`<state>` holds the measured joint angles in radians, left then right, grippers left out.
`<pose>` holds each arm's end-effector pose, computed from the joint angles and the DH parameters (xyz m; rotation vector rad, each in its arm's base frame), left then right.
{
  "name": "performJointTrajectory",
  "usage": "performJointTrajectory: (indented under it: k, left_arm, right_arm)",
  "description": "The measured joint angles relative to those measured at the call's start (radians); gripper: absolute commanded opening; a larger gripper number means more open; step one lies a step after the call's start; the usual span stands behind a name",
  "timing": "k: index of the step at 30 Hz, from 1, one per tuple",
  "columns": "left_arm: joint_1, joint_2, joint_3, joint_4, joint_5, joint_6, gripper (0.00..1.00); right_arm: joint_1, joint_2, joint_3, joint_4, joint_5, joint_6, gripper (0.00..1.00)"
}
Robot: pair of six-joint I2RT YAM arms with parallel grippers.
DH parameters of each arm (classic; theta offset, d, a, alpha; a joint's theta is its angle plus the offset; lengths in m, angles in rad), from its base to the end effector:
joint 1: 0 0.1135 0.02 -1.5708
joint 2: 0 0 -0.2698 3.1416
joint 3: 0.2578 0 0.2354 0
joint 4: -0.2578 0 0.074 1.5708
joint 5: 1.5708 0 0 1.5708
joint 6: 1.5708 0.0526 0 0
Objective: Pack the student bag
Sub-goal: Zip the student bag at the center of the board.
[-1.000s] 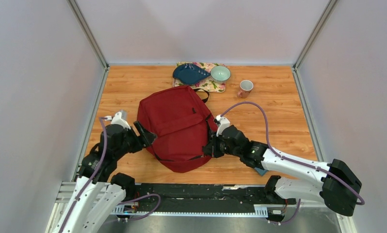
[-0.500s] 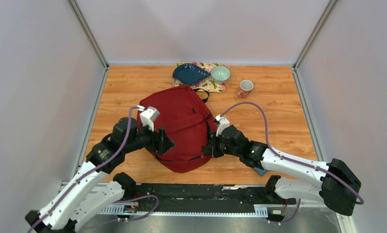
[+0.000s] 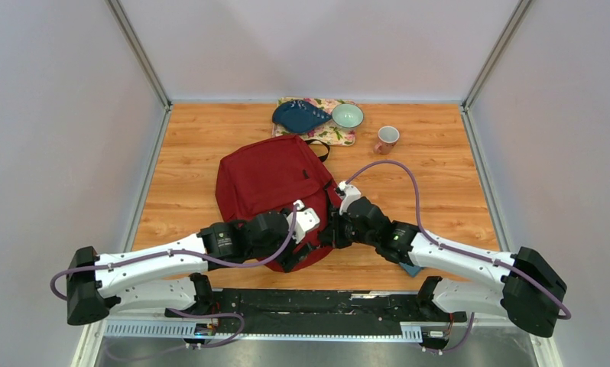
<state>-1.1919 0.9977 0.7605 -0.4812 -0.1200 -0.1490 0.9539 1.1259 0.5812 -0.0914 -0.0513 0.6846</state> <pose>0.0813 -0.1873 0.2620 1.1132 2.0662 -0.5514 0.1317 0.1903 0.2153 -0.3500 2.3543 0.9192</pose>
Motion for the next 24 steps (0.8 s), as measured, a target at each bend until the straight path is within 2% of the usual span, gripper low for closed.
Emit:
performJointTrajectory:
  k: [4, 12, 18, 21, 22, 24]
  left_arm:
    - [-0.002, 0.019, -0.023, 0.054, -0.004, 0.011, 0.73]
    - [-0.005, 0.09, -0.064, 0.142, 0.027, 0.016, 0.66]
    - [-0.005, 0.099, -0.122, 0.188, 0.051, 0.004, 0.43]
    - [-0.005, 0.106, -0.148, 0.219, 0.048, -0.009, 0.26]
    - [-0.005, 0.106, -0.16, 0.233, 0.048, -0.018, 0.17]
    - [-0.005, 0.106, -0.18, 0.258, 0.047, -0.031, 0.09]
  right_arm:
    - [0.0, -0.002, 0.002, 0.0, 0.0, 0.002, 0.0]
    - [0.0, -0.005, 0.002, -0.001, 0.0, 0.007, 0.0]
    - [0.0, -0.009, 0.002, -0.001, 0.0, 0.009, 0.0]
    - [0.0, -0.009, 0.002, -0.001, -0.002, 0.012, 0.0]
    - [0.0, -0.009, 0.002, -0.001, -0.002, 0.015, 0.0]
    - [0.0, -0.008, 0.002, -0.002, -0.001, 0.017, 0.0]
